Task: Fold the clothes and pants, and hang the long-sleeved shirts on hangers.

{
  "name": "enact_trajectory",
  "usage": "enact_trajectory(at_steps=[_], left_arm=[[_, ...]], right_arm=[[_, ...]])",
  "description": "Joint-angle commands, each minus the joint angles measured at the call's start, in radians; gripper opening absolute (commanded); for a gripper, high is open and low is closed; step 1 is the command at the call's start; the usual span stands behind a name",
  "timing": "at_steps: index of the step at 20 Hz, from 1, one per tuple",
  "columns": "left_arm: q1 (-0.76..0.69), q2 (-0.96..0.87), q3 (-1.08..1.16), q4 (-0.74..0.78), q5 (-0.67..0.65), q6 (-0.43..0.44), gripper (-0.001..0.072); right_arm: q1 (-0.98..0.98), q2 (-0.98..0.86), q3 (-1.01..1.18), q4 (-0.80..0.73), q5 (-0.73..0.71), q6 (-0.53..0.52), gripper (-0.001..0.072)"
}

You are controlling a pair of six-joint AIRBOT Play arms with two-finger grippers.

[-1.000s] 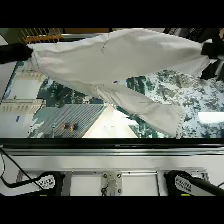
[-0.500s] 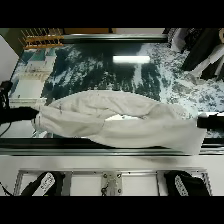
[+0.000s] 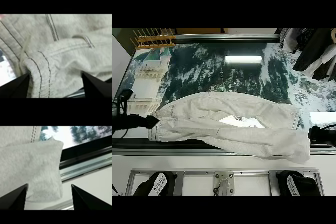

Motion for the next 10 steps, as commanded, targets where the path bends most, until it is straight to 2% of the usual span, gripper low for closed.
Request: enact_trajectory(at_steps=[1,2,6,10], left_arm=[[0.004,-0.018,0.149,0.024,0.147,-0.239,0.0681],[0.032,-0.051,0.195,0.026,0.168,-0.297,0.0681],[0.130,-0.274,0.286,0.023,0.120,-0.364,0.0681],[0.164,-0.519,0.286,0.022,0.071,-0.373,0.0680]], right_arm=[[0.000,-0.026,0.064,0.002,-0.008,0.007,0.0583],[0.000,-0.034,0.074,0.008,-0.009,0.007,0.0583],[0.000,-0.063,0.074,0.054,-0.009,0.007,0.0583],[0.000,-0.101,0.074,0.121,-0.009,0.007,0.0583]])
